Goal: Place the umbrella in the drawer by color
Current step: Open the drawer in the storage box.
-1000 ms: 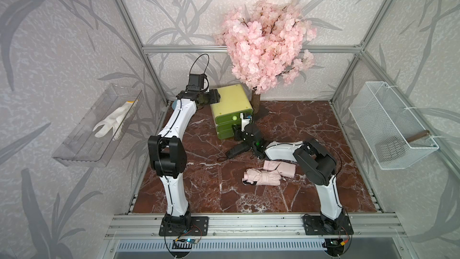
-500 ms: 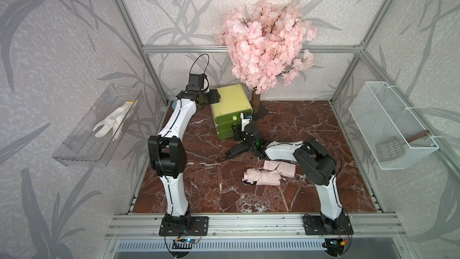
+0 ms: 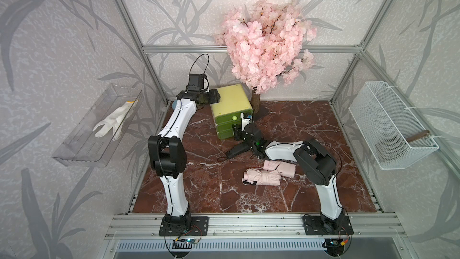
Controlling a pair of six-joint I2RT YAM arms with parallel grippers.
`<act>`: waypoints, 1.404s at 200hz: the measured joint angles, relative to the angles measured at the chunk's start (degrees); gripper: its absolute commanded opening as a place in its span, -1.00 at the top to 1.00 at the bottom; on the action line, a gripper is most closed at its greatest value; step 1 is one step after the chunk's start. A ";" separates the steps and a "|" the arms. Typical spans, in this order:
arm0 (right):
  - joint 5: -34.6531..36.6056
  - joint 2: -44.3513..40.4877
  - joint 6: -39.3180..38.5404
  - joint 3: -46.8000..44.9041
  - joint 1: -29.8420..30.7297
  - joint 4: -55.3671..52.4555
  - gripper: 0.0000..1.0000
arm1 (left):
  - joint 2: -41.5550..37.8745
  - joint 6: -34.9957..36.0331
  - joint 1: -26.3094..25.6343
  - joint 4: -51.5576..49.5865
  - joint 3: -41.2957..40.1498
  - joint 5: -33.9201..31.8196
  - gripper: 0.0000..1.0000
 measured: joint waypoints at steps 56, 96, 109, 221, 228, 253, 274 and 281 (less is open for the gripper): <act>-0.20 -0.55 0.63 -3.13 0.15 3.98 1.00 | -0.04 0.00 -0.02 -0.15 0.00 0.15 -0.31; -0.35 -4.79 0.98 -8.90 1.09 5.29 1.00 | -0.11 0.00 -0.04 -0.59 0.00 0.24 -0.31; -0.28 -6.29 1.05 -10.73 1.51 5.31 1.00 | -0.11 0.00 -0.04 -0.61 0.00 0.22 -0.31; 1.55 -20.04 2.19 -24.65 6.43 3.67 1.00 | -0.20 -0.17 -0.07 -0.76 0.00 0.26 -0.31; 1.55 -20.28 2.19 -24.74 6.47 3.54 1.00 | -0.22 -0.20 -0.07 -0.79 0.00 0.26 -0.31; 2.01 -20.35 2.19 -24.74 7.74 2.43 1.00 | -0.22 -0.46 -0.07 -0.87 0.00 0.24 -0.31; 1.99 -20.31 2.38 -24.74 8.33 1.66 0.91 | -0.31 -0.57 -0.07 -1.03 0.00 0.24 -0.31; 1.99 -20.28 2.51 -24.76 8.33 1.55 0.84 | -0.33 -0.57 -0.07 -1.14 0.00 0.24 -0.31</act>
